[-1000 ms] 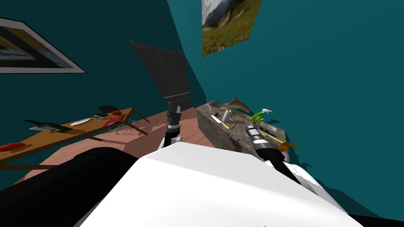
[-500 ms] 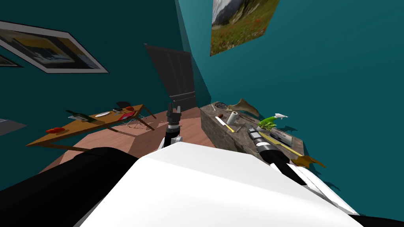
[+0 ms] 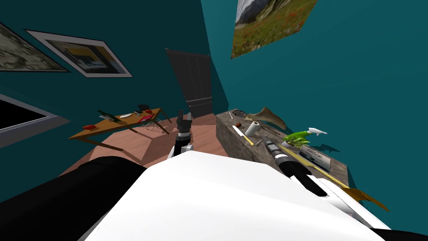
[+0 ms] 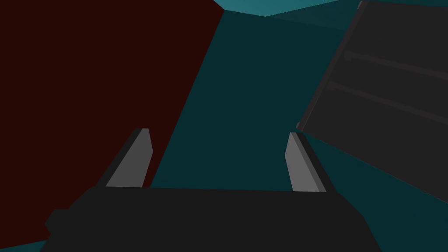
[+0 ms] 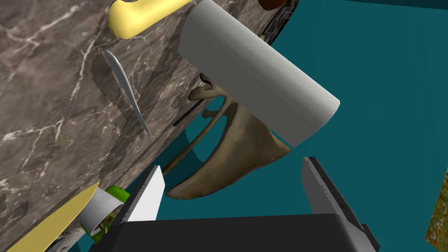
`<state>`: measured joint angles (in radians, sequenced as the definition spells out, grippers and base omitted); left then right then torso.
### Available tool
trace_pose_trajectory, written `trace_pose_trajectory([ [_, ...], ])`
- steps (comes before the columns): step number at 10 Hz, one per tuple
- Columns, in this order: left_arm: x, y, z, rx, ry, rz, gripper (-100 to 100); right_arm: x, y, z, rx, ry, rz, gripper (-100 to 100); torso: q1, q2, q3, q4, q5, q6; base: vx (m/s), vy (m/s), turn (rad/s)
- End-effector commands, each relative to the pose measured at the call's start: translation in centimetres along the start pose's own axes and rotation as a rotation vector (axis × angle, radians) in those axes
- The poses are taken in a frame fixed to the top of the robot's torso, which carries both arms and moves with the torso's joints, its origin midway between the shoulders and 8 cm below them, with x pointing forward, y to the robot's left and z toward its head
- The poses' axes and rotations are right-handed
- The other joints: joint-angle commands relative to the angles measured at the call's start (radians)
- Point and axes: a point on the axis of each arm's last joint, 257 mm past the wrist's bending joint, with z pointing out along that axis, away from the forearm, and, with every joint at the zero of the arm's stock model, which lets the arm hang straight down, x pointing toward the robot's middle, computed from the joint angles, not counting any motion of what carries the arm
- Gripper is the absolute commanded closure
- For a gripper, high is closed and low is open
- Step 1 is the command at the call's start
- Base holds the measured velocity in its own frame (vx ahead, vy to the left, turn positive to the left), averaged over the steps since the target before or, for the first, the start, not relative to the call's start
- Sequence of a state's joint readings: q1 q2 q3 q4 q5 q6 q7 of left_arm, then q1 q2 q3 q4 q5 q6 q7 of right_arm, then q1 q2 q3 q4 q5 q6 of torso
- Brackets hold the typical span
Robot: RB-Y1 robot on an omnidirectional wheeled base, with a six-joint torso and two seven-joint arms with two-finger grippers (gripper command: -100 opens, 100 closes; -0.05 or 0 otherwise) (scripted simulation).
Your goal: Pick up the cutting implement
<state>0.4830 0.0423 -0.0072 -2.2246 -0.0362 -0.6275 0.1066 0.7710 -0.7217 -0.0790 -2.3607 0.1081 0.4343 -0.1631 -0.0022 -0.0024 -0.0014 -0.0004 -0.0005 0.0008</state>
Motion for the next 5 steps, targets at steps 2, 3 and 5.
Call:
trace_pose_trajectory([
  [2, 0.0, 0.0, 0.0, 0.0, 0.0, 0.0, 0, -0.3, -1.5, -0.1, 0.058, 0.004, -0.001, -100, 0.0, 0.0, 0.0, 0.0, 0.0, 0.0, 0.023, -0.013, 0.092],
  [3, 0.0, 0.0, 0.0, 0.0, 0.0, 0.0, 0, -0.4, -3.6, -0.3, 0.125, 0.02, -0.003, -100, 0.001, 0.002, 0.001, 0.0, 0.0, 0.001, 0.024, 0.013, 0.325],
  [5, 0.0, 0.0, 0.0, 0.0, 0.0, 0.0, 0, -0.6, -5.8, -0.7, 0.194, 0.035, -0.004, -100, 0.003, 0.001, 0.001, 0.0, 0.001, 0.001, 0.028, 0.007, 0.15],
])
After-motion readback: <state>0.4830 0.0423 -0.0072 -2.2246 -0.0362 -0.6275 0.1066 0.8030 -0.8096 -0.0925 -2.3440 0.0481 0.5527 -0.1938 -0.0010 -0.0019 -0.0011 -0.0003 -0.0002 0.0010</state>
